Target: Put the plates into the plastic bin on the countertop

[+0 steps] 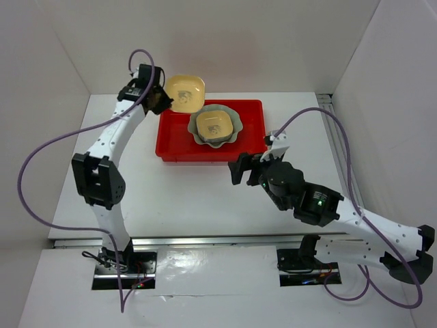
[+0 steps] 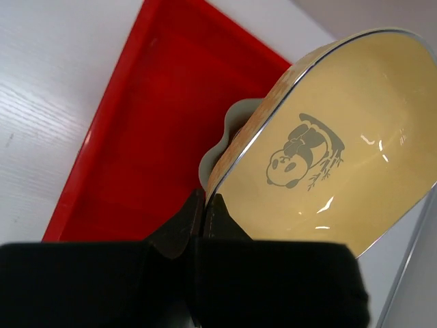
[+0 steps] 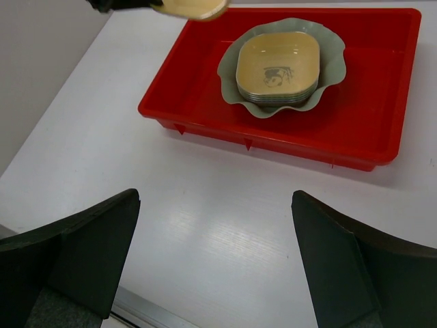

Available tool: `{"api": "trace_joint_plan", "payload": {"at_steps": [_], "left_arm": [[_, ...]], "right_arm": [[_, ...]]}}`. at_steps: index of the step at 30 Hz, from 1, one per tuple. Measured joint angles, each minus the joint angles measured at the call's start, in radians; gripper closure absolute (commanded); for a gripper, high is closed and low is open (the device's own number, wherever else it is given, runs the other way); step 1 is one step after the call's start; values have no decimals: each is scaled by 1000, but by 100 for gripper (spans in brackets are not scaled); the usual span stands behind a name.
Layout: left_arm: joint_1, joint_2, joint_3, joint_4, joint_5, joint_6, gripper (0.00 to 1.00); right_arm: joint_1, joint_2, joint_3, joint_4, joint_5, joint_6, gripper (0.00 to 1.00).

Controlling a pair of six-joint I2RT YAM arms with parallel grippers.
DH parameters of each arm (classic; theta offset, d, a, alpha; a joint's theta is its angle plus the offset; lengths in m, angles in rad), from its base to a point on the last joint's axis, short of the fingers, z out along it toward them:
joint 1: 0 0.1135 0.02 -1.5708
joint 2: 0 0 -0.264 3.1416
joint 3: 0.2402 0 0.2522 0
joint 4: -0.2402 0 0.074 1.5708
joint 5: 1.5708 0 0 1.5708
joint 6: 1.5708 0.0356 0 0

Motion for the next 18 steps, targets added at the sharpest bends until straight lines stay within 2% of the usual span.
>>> {"api": "trace_joint_plan", "payload": {"at_steps": [7,18], "left_arm": [[-23,140,23,-72,82,-62,100],[-125,177,74,-143,68,-216,100]], "right_arm": [[0,-37,39,-47,34,34,1],[0,-21,40,-76,34,62,1]]}}
